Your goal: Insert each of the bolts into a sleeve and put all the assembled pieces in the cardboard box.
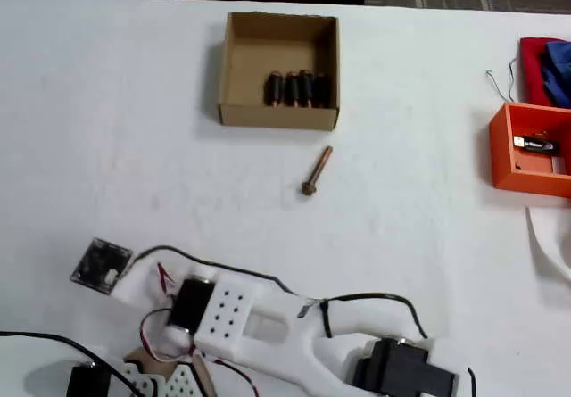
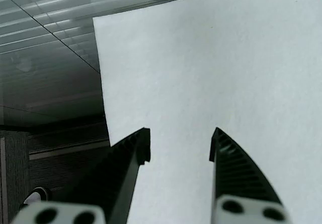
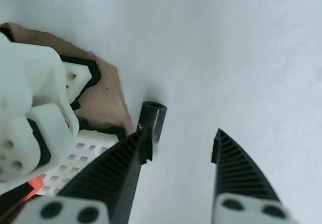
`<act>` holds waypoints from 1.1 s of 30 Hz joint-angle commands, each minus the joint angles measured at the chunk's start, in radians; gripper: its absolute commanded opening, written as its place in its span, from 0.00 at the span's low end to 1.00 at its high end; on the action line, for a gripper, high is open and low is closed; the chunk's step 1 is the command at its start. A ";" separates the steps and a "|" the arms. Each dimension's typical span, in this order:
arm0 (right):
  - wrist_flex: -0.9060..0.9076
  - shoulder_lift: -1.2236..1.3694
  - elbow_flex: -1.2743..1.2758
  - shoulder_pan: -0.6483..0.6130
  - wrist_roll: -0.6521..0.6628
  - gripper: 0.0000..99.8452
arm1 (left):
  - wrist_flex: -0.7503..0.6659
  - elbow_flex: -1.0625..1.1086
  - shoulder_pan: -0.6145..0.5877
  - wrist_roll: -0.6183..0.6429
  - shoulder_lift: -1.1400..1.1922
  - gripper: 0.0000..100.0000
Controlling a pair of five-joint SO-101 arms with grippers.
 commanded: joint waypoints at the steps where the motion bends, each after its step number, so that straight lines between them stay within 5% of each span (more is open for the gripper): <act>1: 0.038 0.001 -0.043 -0.033 0.066 0.19 | -0.021 -0.038 -0.005 0.005 -0.005 0.22; 8: 0.065 -0.001 0.014 -0.087 0.318 0.18 | -0.021 -0.038 -0.005 0.005 -0.006 0.22; 33: 0.059 -0.001 0.057 -0.090 0.319 0.18 | -0.021 -0.038 -0.005 0.003 -0.005 0.22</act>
